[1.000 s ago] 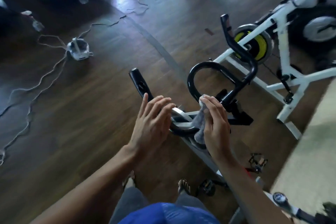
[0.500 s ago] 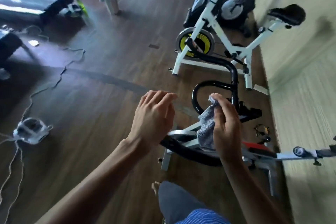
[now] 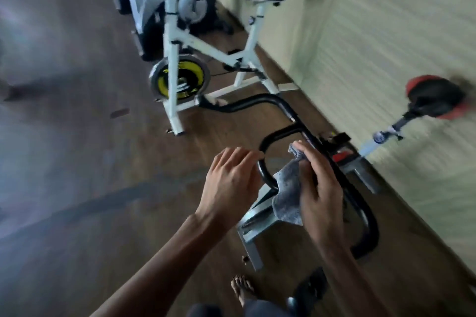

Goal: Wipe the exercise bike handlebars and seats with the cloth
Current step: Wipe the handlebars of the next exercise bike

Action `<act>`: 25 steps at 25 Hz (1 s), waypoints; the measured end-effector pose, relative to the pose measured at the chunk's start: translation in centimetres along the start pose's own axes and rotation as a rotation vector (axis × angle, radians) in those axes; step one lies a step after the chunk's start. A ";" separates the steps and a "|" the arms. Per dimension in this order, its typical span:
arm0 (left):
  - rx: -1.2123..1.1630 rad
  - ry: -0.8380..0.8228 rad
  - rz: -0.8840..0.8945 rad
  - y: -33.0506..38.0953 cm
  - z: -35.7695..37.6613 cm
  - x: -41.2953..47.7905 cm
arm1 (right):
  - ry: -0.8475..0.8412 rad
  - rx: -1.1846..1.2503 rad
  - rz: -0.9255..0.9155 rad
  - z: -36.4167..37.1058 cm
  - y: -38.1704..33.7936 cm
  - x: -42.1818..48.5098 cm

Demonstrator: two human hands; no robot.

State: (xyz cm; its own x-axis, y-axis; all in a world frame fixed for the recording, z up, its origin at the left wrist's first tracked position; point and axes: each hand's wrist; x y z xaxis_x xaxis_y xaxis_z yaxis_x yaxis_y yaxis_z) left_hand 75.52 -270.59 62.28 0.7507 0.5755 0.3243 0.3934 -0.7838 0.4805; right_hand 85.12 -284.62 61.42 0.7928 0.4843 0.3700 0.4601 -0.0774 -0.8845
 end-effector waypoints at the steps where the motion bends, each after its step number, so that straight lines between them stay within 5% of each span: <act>1: -0.034 -0.041 0.054 -0.4 0.3 1.1 | 0.042 -0.031 0.024 0.2 -0.6 0.0; 9: -0.408 -0.284 0.535 -0.9 1.7 3.7 | 0.539 -0.426 0.197 2.4 -5.3 -3.3; 17: -0.669 -0.578 0.916 3.5 3.5 -0.2 | 1.082 -0.524 0.380 2.5 -8.7 -8.8; 25: -0.839 -0.666 1.012 5.4 4.4 1.6 | 1.339 -0.483 0.473 4.7 -10.1 -7.4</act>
State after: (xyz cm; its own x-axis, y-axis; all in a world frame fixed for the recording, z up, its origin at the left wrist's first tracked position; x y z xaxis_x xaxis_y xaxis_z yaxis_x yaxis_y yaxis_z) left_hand 81.16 -274.97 61.84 0.7044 -0.5157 0.4877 -0.6774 -0.2829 0.6790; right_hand 72.72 -283.37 66.32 0.5477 -0.7812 0.2994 -0.0641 -0.3961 -0.9160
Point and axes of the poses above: each hand's wrist, its own x-axis towards the middle knuckle, its own z-axis out of the palm, y = z × x, and after that the axes turned 9 degrees about -z, right-handed
